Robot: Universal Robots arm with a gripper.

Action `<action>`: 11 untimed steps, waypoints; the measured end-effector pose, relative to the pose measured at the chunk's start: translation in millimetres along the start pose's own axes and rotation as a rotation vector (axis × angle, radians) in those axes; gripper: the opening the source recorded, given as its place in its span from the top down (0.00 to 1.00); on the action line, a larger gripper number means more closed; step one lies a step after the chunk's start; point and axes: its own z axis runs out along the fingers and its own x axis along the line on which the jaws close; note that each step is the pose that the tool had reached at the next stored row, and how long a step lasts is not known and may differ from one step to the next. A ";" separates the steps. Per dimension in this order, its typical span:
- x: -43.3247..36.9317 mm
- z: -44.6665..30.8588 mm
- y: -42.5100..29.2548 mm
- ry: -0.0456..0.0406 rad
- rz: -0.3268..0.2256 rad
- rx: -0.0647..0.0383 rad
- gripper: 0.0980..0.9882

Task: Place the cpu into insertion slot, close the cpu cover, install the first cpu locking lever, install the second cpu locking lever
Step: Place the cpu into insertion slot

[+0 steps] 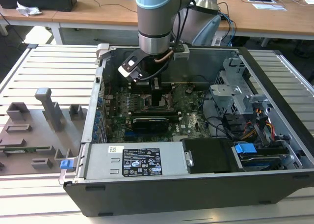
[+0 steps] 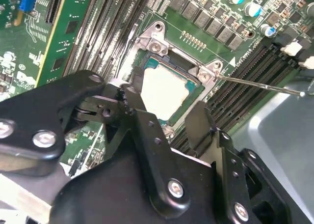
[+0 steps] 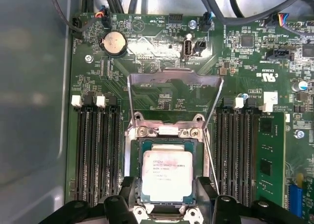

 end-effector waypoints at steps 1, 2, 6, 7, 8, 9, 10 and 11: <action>0.0 -2.0 0.2 -0.0001 0.000 0.000 0.51; -0.8 -2.2 0.9 0.0006 0.000 0.001 0.58; -7.1 -17.8 3.6 0.0010 0.000 0.003 0.99; -7.2 -21.2 3.8 0.0009 0.000 0.003 0.99; -7.2 -24.7 4.0 0.0009 0.000 0.003 0.99; -7.2 -30.4 4.4 0.0009 0.000 0.003 0.99; -7.2 -34.5 4.6 0.0010 0.000 0.003 0.99; -7.3 -40.0 5.0 0.0009 0.000 0.003 0.99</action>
